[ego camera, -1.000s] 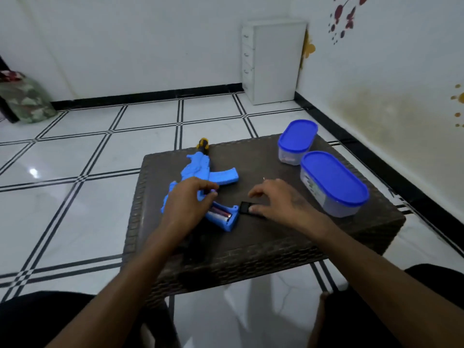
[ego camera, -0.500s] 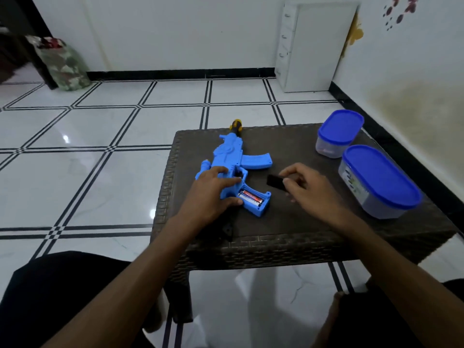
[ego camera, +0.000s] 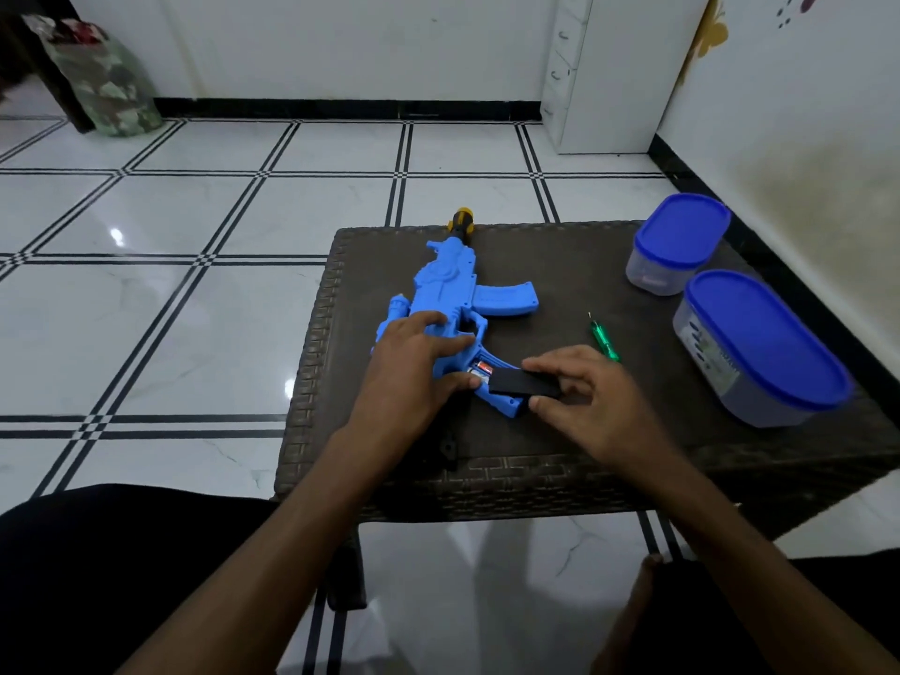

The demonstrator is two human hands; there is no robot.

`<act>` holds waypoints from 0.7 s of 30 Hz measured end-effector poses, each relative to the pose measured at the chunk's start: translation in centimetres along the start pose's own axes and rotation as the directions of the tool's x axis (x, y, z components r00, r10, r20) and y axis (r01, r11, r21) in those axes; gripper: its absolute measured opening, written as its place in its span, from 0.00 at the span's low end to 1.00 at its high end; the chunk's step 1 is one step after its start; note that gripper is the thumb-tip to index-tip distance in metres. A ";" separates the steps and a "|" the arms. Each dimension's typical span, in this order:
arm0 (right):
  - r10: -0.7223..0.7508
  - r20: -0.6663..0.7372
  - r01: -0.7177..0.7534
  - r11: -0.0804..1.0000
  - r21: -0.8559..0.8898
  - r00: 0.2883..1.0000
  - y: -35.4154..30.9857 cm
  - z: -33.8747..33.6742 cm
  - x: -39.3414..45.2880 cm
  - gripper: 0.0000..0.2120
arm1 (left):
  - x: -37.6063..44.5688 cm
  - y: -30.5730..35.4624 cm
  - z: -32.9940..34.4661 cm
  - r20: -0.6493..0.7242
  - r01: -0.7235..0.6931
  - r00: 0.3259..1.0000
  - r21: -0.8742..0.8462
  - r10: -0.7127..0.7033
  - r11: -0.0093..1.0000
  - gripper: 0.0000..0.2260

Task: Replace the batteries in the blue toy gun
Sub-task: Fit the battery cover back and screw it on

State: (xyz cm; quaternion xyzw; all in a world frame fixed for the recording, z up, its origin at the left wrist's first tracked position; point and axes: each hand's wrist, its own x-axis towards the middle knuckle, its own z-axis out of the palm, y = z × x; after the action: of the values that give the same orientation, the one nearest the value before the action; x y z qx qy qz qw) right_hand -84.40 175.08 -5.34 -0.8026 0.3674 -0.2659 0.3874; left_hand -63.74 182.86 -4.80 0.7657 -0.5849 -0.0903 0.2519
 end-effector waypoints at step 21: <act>-0.072 -0.102 0.067 0.996 -0.053 0.992 0.4 0.0 -0.9 0.14 | 1.5 -1.7 0.8 -0.021 -0.157 0.987 0.122 0.161 0.980 0.29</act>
State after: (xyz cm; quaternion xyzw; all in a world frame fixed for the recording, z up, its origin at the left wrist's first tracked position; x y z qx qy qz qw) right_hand -85.05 175.62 -5.83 -0.8095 0.3653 -0.3114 0.3381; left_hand -62.17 181.53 -6.04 0.7314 -0.6447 -0.0228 0.2211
